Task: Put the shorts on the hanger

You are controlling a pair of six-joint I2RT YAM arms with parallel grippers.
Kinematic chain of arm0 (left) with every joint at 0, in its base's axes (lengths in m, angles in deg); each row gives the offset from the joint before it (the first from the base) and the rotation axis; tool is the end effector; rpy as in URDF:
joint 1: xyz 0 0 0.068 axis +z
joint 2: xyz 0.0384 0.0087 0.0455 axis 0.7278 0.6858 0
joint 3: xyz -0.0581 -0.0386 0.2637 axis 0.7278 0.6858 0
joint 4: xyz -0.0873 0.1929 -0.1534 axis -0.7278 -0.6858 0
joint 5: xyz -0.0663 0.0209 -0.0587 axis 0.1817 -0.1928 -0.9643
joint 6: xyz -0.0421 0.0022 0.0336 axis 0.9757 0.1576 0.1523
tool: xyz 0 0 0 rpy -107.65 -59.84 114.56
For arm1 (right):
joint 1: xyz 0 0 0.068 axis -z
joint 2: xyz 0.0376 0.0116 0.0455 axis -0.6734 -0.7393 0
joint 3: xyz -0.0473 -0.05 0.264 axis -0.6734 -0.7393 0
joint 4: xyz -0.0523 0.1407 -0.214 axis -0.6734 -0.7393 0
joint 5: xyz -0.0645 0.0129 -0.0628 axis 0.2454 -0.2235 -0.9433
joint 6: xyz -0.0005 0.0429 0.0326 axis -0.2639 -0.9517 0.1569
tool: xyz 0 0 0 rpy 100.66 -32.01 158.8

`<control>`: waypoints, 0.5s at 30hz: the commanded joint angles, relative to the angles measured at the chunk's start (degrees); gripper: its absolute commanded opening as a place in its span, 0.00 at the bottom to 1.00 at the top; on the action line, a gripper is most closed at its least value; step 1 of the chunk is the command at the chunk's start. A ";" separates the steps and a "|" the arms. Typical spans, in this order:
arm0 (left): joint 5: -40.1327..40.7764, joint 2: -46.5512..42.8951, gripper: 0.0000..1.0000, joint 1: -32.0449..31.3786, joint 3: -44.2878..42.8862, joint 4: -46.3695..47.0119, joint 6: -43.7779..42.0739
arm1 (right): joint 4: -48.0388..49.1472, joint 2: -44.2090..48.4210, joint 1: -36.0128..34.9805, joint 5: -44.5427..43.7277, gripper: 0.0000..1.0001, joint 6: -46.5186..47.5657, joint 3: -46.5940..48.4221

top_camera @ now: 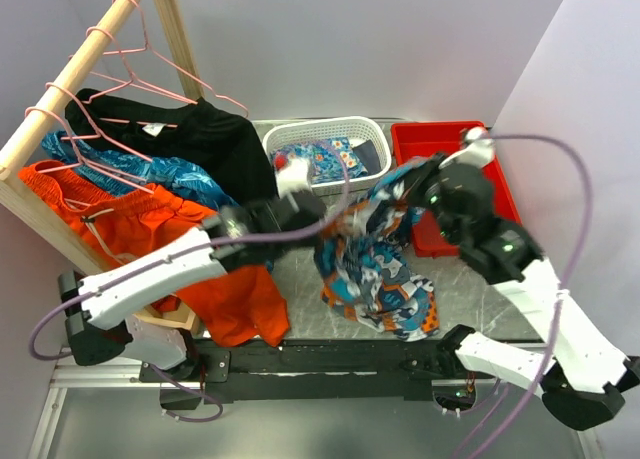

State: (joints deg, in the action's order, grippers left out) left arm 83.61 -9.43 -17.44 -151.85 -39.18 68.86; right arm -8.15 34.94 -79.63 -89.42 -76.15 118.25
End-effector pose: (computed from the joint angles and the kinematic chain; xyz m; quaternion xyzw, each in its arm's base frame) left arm 0.1383 -0.2461 0.3816 -0.0097 0.8924 -0.2128 0.3978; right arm 0.1572 0.0990 0.4317 0.1345 0.7751 0.1973 0.5850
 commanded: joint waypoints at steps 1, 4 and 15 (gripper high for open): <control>4.96 1.17 0.01 5.86 -15.93 -5.50 -8.42 | -5.87 -2.16 1.00 -11.04 0.00 5.07 14.16; 3.82 3.45 0.01 8.41 -26.92 -4.88 -13.16 | -9.38 -4.97 1.00 -13.77 0.00 6.74 24.18; -10.86 12.51 0.01 9.73 -37.71 1.35 -25.05 | -13.27 -6.30 5.03 -10.72 0.00 2.72 23.03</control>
State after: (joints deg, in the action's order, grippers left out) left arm 78.19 1.14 -8.65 -193.46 -38.99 49.34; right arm -18.94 27.99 -78.75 -98.68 -71.43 147.47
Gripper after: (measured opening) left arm 0.021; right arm 0.030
